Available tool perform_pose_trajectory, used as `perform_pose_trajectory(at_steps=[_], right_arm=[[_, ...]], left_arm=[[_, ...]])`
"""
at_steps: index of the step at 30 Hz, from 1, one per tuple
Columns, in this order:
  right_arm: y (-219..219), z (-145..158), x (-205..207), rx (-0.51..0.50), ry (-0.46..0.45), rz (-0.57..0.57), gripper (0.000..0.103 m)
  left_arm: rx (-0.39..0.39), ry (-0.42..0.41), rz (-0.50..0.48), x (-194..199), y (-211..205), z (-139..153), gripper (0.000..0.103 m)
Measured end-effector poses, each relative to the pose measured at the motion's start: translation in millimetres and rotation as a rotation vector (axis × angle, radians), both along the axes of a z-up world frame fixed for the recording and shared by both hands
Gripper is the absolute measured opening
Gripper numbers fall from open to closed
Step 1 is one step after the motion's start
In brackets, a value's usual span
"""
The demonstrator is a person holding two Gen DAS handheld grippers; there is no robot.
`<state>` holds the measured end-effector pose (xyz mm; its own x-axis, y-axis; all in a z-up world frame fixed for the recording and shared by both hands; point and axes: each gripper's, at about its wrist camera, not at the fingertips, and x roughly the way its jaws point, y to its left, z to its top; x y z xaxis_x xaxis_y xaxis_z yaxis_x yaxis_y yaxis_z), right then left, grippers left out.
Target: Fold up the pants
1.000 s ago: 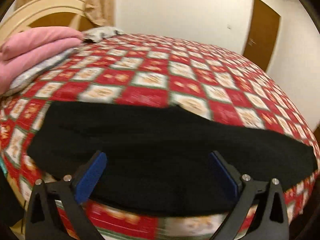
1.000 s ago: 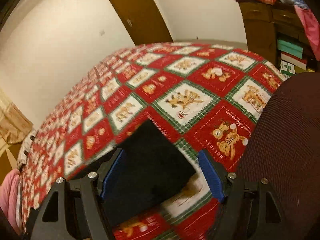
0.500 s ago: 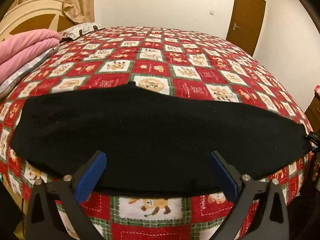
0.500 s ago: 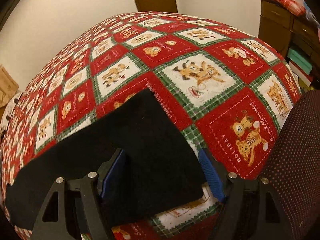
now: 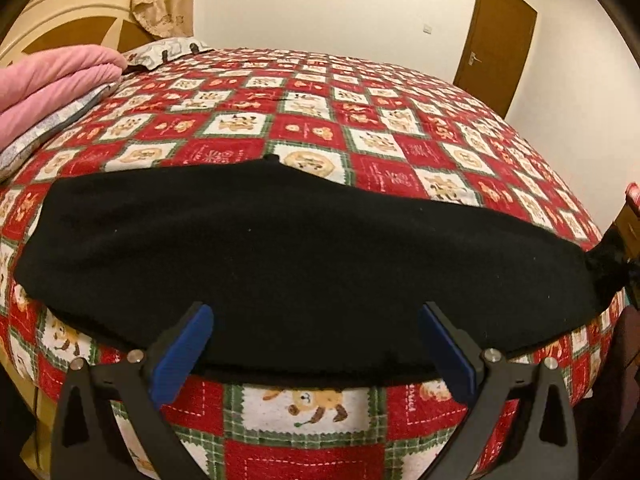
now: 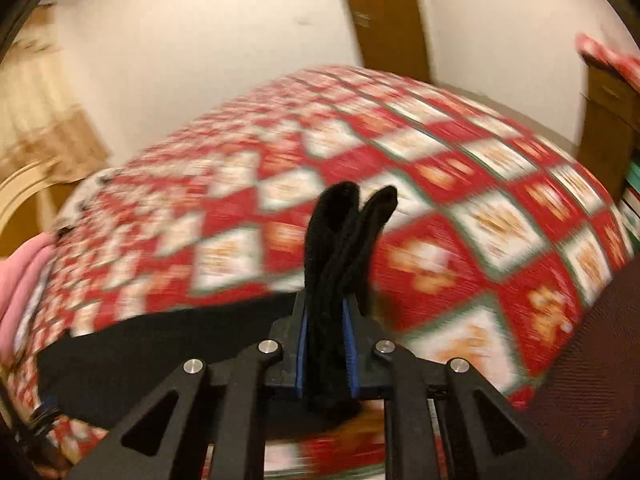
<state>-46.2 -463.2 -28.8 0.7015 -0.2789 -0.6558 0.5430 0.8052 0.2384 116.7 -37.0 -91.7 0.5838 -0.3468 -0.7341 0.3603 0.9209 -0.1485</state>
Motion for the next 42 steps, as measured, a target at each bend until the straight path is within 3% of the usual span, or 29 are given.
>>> perform_pose_trajectory(at_steps=[5,11,15,20,21,24,25,27,30,34,36,38,39,40,41,42], right_arm=[[78.1,15.6,45.7,0.003,-0.056,0.199,0.016],[179.6,-18.1,107.5,-0.002,-0.016,0.414,0.016],[228.1,-46.8,127.8,-0.080,0.033,0.476,0.016],[253.4,-69.8,131.6,-0.116,0.039,0.496,0.018],[257.9,-71.3,130.7,-0.136,0.032,0.496,0.027],[270.7,-71.6,128.1,-0.132,-0.009,0.540,0.067],[273.4,-70.3,127.7,-0.126,-0.021,0.552,0.074],[283.5,-69.7,125.4,-0.113,-0.046,0.598,0.075],[288.7,-64.5,118.8,-0.054,-0.085,0.662,0.075],[268.4,-46.8,94.3,0.128,-0.180,0.724,0.075],[244.7,-37.6,76.9,0.148,-0.231,0.661,0.074],[218.2,-31.1,64.6,0.088,-0.238,0.528,0.074],[202.2,-30.6,61.6,0.053,-0.211,0.456,0.070],[187.2,-33.4,61.2,0.048,-0.180,0.415,0.042],[179.1,-36.7,62.0,0.059,-0.158,0.401,0.027],[170.1,-43.8,62.9,0.074,-0.119,0.387,0.018]], left_arm=[[-0.011,0.012,0.002,2.3,4.2,-4.2,0.103],[-0.025,0.020,0.021,5.2,14.0,-5.8,0.103],[-0.032,0.020,0.040,7.9,23.2,-5.7,0.103],[-0.047,0.046,0.071,14.2,34.1,-11.9,0.103],[-0.050,0.051,0.073,15.2,34.9,-13.0,0.103],[-0.057,0.059,0.076,16.9,36.2,-15.1,0.103],[-0.056,0.057,0.075,17.0,35.9,-15.1,0.103],[-0.051,0.053,0.071,17.1,35.2,-14.7,0.103],[-0.042,0.040,0.072,17.3,36.1,-11.8,0.103],[-0.031,0.012,0.074,18.3,38.3,-4.7,0.103],[-0.018,-0.019,0.068,19.0,35.9,1.2,0.103],[-0.008,-0.045,0.047,19.8,29.7,7.0,0.103],[-0.005,-0.060,0.032,19.8,25.1,10.6,0.103],[-0.005,-0.079,0.010,20.2,17.6,15.4,0.103],[-0.008,-0.094,-0.010,21.3,10.1,20.3,0.103],[-0.012,-0.104,-0.023,22.2,4.4,24.4,0.103]])
